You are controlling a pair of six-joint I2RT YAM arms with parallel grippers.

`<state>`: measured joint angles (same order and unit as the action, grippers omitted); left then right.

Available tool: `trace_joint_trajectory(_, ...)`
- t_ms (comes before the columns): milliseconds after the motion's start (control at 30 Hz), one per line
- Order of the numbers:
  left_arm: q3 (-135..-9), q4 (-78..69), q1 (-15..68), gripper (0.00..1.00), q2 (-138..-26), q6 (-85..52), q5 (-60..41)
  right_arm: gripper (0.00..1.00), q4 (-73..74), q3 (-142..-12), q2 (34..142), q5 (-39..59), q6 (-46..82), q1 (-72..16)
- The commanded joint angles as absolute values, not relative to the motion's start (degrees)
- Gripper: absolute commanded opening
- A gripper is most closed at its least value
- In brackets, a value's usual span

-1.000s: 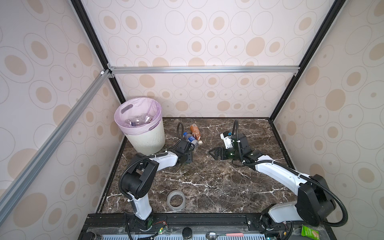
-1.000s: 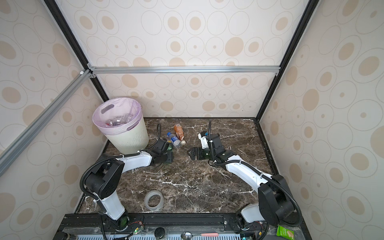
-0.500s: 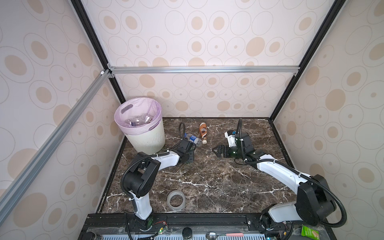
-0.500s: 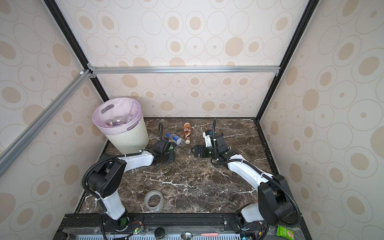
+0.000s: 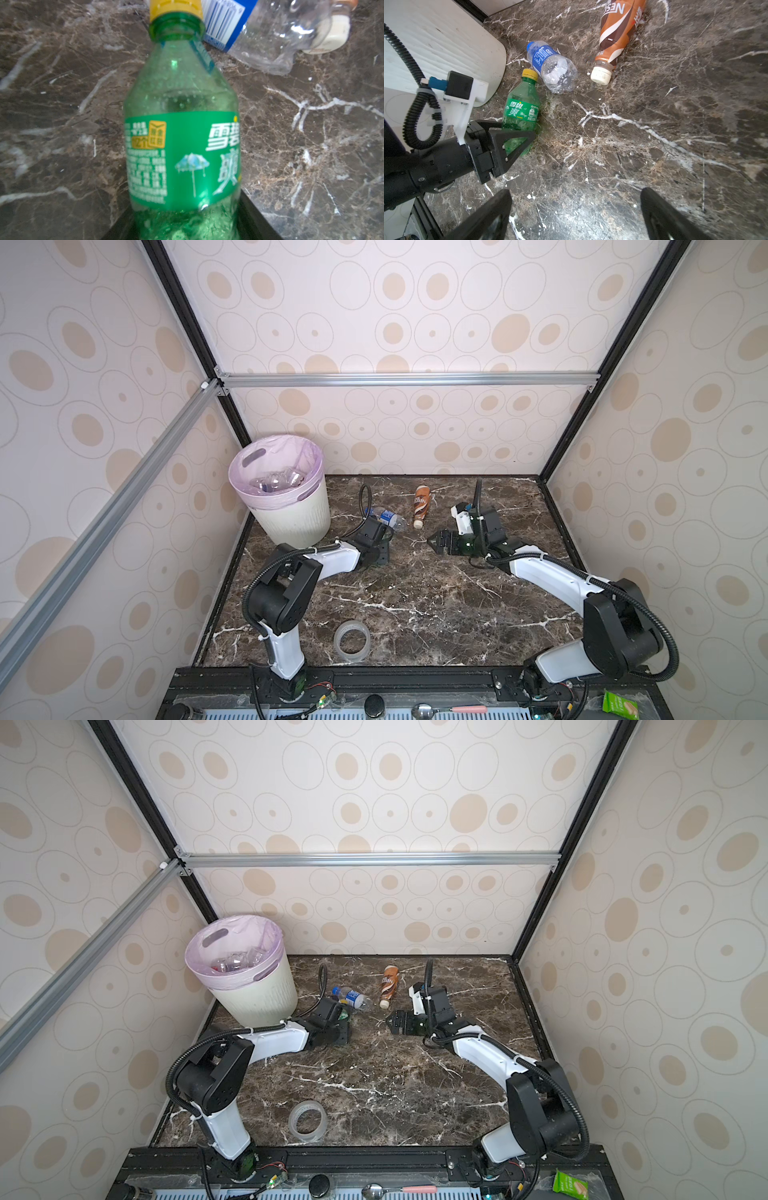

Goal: Throw the plastic bottles in the bin
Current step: 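Close left gripper around the green soda bottle body, then lift the green soda bottle over the bin with left gripper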

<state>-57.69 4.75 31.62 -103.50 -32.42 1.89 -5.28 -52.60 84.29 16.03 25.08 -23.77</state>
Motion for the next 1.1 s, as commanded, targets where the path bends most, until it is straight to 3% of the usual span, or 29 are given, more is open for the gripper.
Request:
trace_joint_trajectory(0,-58.0,5.8,32.3,0.54,-104.6,-31.2,2.7,1.00,-5.0,-52.4,85.1,15.8,25.6,-22.9)
trace_joint_trajectory(1067,-56.8,9.5,33.1,0.48,-93.5,-27.6,1.2,1.00,-3.5,-53.1,87.2,18.8,27.0,-21.5)
